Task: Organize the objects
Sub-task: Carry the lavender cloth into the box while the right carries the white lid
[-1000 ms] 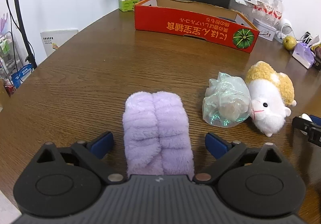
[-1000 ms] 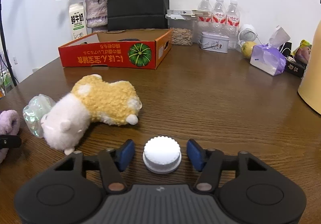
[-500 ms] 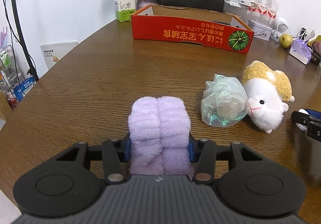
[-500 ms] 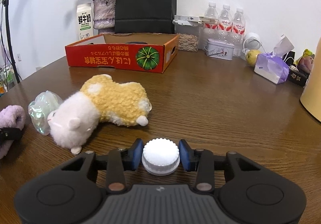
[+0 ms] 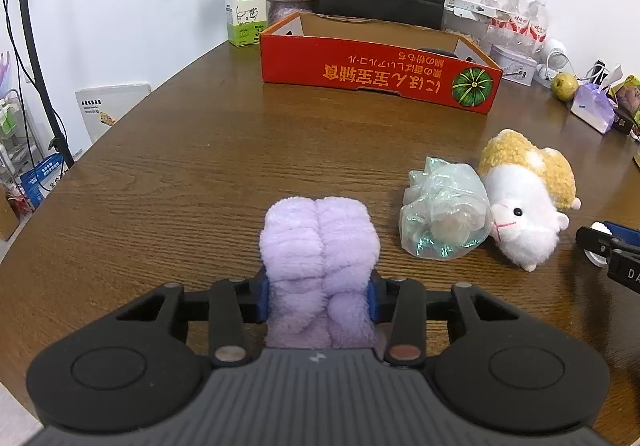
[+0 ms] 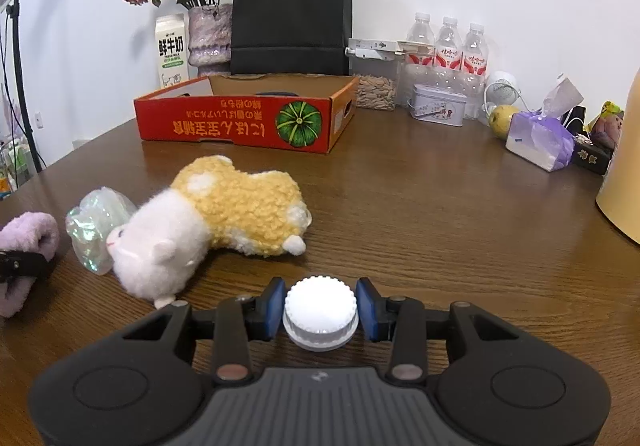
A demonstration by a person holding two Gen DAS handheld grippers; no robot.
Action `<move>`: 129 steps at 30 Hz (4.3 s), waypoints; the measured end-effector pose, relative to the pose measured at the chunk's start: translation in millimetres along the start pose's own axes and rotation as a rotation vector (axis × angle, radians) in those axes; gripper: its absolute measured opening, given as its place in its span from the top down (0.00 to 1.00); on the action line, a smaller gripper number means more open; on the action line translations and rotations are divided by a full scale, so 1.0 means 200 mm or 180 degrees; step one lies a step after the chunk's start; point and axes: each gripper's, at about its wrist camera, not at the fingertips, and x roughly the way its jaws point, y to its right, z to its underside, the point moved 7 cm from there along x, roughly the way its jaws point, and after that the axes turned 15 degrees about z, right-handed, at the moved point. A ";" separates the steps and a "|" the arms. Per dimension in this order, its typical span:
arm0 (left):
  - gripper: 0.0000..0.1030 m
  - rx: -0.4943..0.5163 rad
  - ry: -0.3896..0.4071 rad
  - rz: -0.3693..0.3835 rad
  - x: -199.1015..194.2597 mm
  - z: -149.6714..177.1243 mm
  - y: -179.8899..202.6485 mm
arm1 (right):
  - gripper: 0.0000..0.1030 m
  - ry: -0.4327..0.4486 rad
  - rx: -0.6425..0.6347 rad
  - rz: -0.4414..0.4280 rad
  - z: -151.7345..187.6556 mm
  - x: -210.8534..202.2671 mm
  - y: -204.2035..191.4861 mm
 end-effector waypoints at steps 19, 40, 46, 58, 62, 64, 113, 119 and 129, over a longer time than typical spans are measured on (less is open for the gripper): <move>0.63 0.0092 0.0154 0.0095 -0.08 -0.16 -0.02 | 0.64 0.0280 0.0057 -0.0020 -0.21 -0.14 -0.02; 0.63 0.0172 0.0260 0.0137 -0.05 -0.49 -0.06 | 0.64 0.0407 -0.0052 -0.0217 -0.53 -0.07 -0.30; 0.63 0.0201 0.0244 0.0132 -0.01 -0.59 -0.09 | 0.64 0.0416 -0.0082 -0.0253 -0.62 -0.02 -0.37; 0.63 0.0214 0.0221 0.0144 0.11 -0.79 -0.15 | 0.64 0.0397 -0.0143 -0.0313 -0.79 0.12 -0.52; 0.63 0.0213 0.0214 0.0166 0.16 -0.85 -0.16 | 0.64 0.0382 -0.0143 -0.0320 -0.84 0.18 -0.55; 0.63 0.0211 0.0219 0.0173 0.18 -0.87 -0.16 | 0.64 0.0377 -0.0150 -0.0324 -0.86 0.21 -0.56; 0.63 -0.0228 0.0423 0.0421 0.83 -1.52 -0.26 | 0.64 -0.0014 -0.0100 -0.0325 -1.35 1.00 -0.70; 0.63 -0.0327 0.0553 0.0330 0.91 -1.56 -0.31 | 0.64 -0.0099 -0.0119 -0.0267 -1.36 1.11 -0.70; 0.63 -0.0304 0.0433 0.0346 1.05 -1.54 -0.36 | 0.64 -0.0138 -0.0139 -0.0228 -1.34 1.20 -0.73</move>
